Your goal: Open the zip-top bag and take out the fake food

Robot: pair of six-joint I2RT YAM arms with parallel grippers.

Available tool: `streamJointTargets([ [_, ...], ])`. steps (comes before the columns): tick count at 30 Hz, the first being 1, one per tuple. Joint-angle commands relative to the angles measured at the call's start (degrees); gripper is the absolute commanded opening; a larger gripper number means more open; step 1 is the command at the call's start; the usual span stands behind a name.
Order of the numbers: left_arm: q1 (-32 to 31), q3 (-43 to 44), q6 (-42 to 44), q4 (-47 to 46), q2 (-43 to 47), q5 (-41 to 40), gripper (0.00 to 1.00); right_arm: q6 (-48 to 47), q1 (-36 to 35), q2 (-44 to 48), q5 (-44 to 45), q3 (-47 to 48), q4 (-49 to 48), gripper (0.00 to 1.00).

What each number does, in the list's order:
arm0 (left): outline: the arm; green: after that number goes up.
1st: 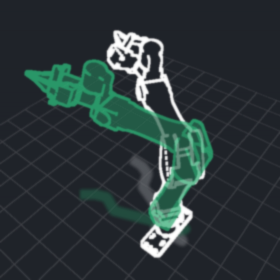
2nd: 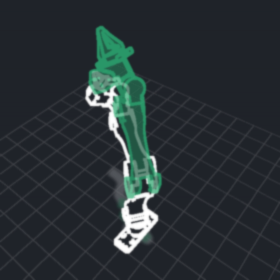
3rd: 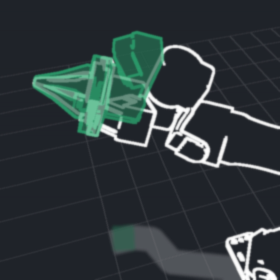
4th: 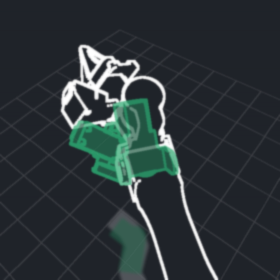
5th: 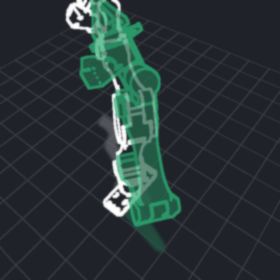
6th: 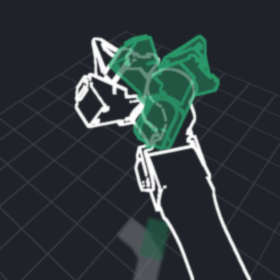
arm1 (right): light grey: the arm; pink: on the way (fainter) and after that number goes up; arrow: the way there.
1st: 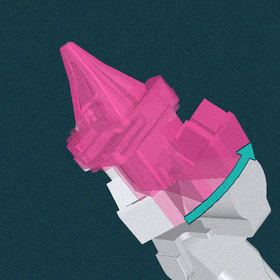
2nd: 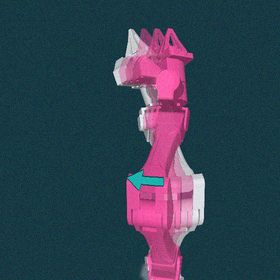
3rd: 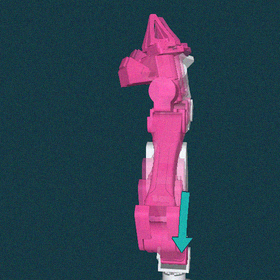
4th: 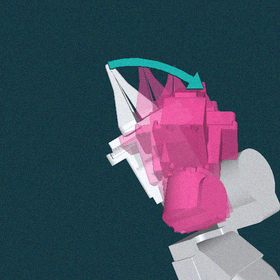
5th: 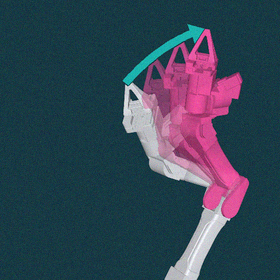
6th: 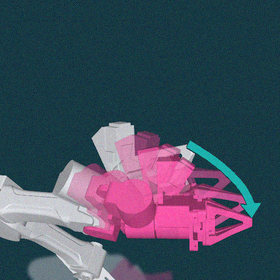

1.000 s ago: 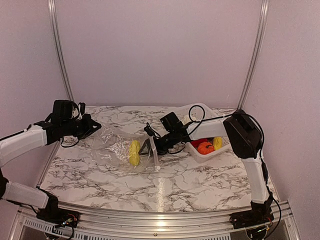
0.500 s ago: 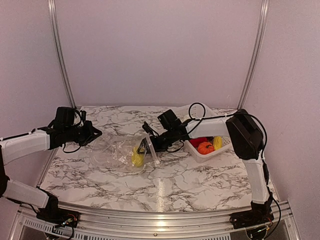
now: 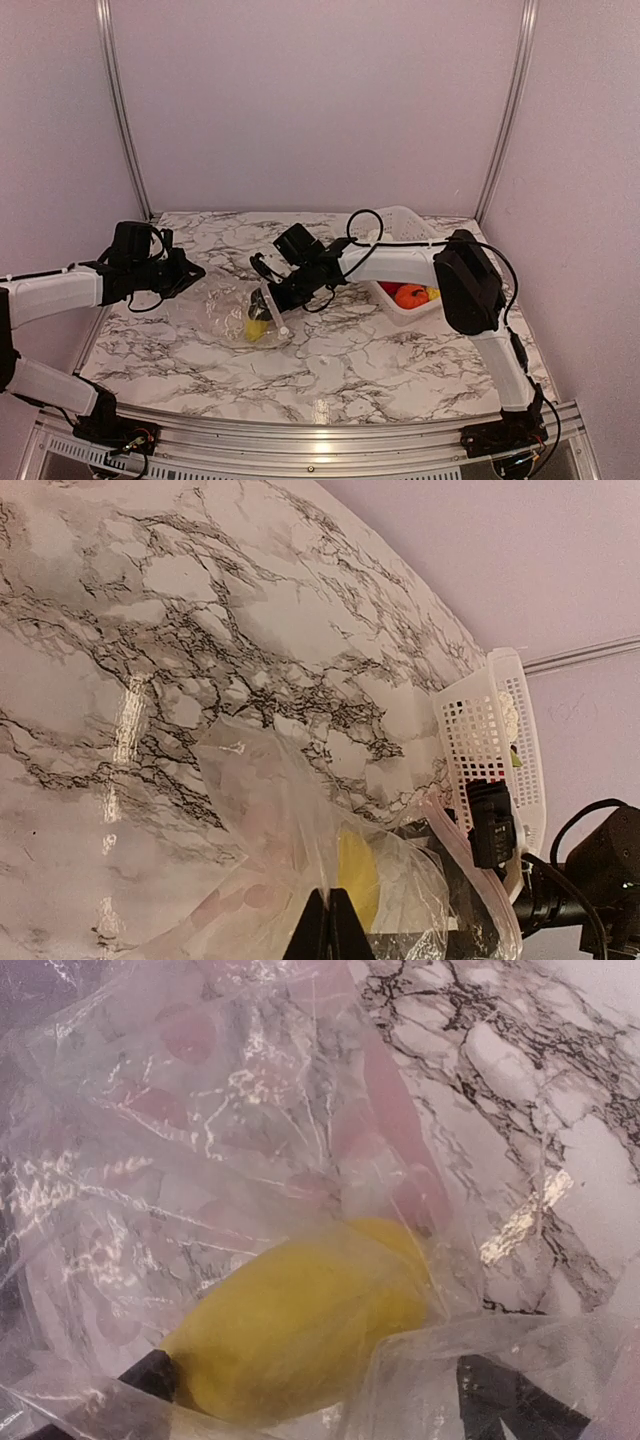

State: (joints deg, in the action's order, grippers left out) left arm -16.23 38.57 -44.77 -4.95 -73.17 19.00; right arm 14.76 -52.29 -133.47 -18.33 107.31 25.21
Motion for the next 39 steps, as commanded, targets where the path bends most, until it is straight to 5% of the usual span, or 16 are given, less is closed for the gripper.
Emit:
streamJointTargets([
  [1,-0.2,-1.7,-0.7,-2.1,-0.7,1.2,0.0,-1.5,0.3,-3.8,5.4,3.6,4.8,0.94],
  [12,-0.1,-2.8,-0.1,-1.4,-0.1,1.1,0.0,-7.1,1.0,-1.8,11.0,-0.6,7.2,0.77],
  [21,-0.3,-3.7,-2.4,-6.6,-2.4,2.7,0.0,-2.9,-0.5,-6.2,6.2,8.9,5.8,0.98],
  [30,-0.6,-5.1,-2.9,-7.5,-2.1,2.6,0.0,-4.9,-1.7,-11.3,9.2,12.5,6.9,0.98],
  [39,-0.5,-6.0,-2.6,-5.7,-0.8,1.2,0.0,-5.7,-0.7,-4.7,12.5,4.3,4.2,0.71],
])
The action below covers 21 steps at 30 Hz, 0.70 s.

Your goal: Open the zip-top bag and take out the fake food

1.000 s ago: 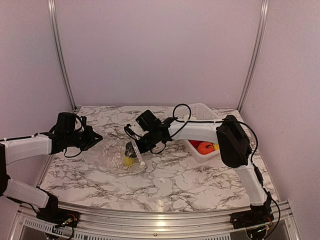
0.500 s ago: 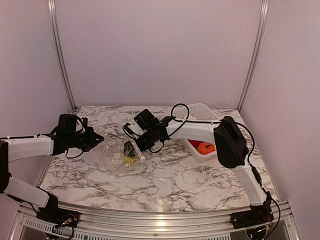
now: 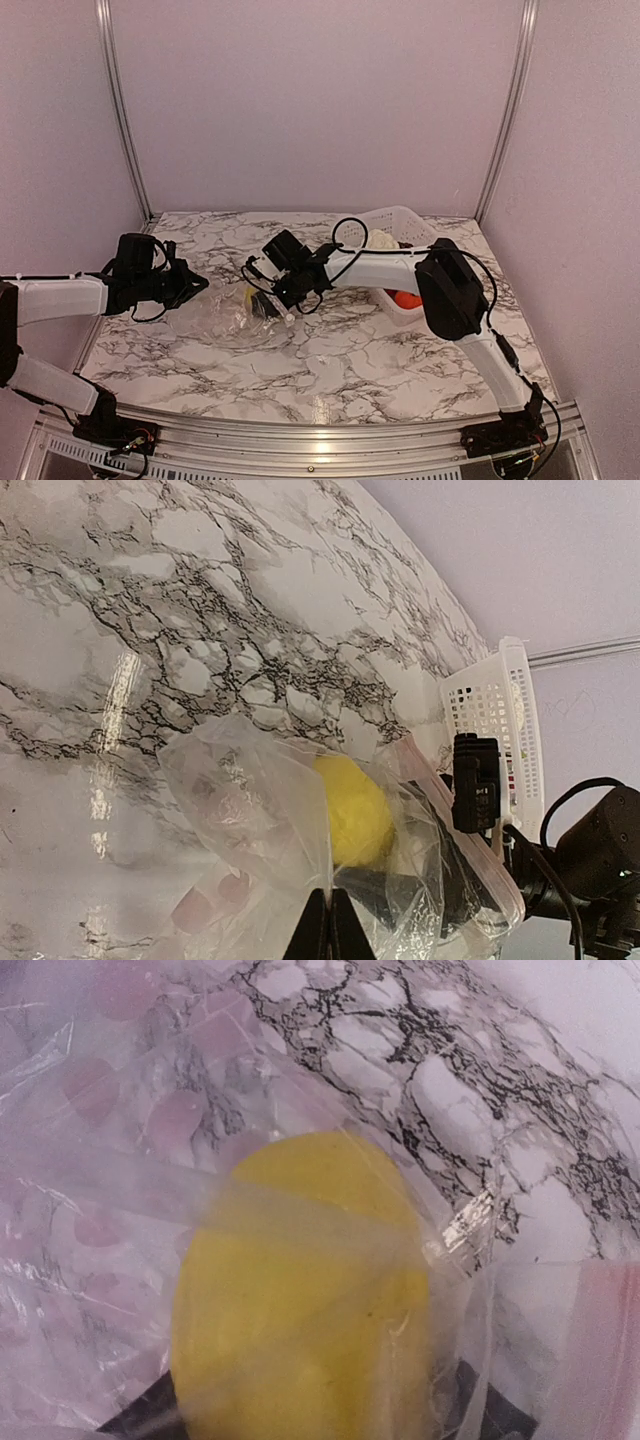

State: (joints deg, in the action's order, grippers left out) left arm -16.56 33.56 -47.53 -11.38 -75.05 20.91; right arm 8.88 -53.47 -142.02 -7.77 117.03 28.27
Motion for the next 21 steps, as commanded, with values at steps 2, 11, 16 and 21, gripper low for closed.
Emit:
streamJointTargets([
  [2,0.0,-1.0,0.5,1.3,1.3,-1.6,0.0,0.1,1.1,7.6,0.5,-8.3,-0.3,0.69],
  [11,3.3,0.6,2.9,7.2,1.1,-7.0,0.0,2.0,7.7,19.8,-10.8,-25.1,-7.6,0.63],
  [16,4.1,1.7,4.1,7.9,0.1,-6.8,0.0,2.0,9.6,22.7,-16.5,-30.3,-10.6,0.63],
  [21,5.3,3.0,5.9,10.1,0.0,-7.7,0.0,1.7,9.7,23.1,-18.3,-30.7,-9.9,0.6],
])
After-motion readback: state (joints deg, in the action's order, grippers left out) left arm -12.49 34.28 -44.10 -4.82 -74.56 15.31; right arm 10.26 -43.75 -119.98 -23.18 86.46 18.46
